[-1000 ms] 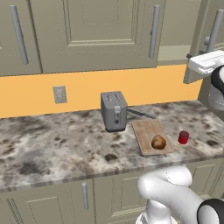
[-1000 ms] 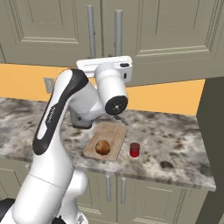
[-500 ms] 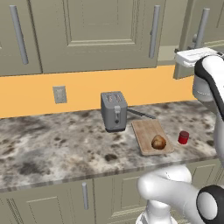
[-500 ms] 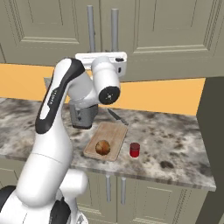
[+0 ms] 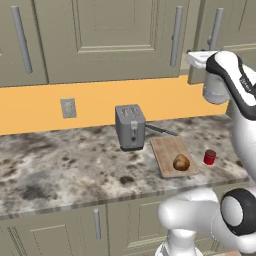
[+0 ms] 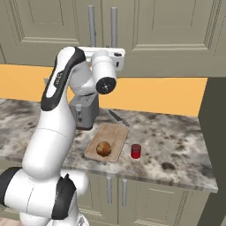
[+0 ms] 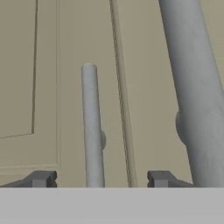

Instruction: Pick the bread, place it on the cutting board, pick the jam, place it on the counter, and close the cabinet.

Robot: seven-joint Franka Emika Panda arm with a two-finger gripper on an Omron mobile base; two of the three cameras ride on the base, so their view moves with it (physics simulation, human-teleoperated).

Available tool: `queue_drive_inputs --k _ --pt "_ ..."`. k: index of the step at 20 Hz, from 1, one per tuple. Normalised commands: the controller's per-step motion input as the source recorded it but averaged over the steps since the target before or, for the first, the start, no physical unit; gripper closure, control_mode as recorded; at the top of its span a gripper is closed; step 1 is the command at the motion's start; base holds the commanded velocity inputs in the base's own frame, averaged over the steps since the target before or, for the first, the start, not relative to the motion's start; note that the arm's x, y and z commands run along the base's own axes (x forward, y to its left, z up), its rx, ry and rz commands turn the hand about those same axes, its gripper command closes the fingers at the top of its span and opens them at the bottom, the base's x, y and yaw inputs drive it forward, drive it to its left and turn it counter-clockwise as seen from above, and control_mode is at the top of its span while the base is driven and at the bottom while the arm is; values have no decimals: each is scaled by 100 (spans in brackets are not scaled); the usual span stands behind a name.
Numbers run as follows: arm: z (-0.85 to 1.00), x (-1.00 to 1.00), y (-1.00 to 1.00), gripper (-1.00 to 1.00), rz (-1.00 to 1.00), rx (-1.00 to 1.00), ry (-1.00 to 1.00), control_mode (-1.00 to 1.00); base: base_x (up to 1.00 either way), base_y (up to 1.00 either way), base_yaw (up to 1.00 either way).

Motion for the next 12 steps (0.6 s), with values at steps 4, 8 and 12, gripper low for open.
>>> queue_drive_inputs --k 4,8,12 --pt "0 52 0 -100 0 3 0 -100 0 0 0" --pt "0 49 0 -100 0 3 0 -100 0 0 0" --pt "0 43 0 -100 0 3 0 -100 0 0 0"
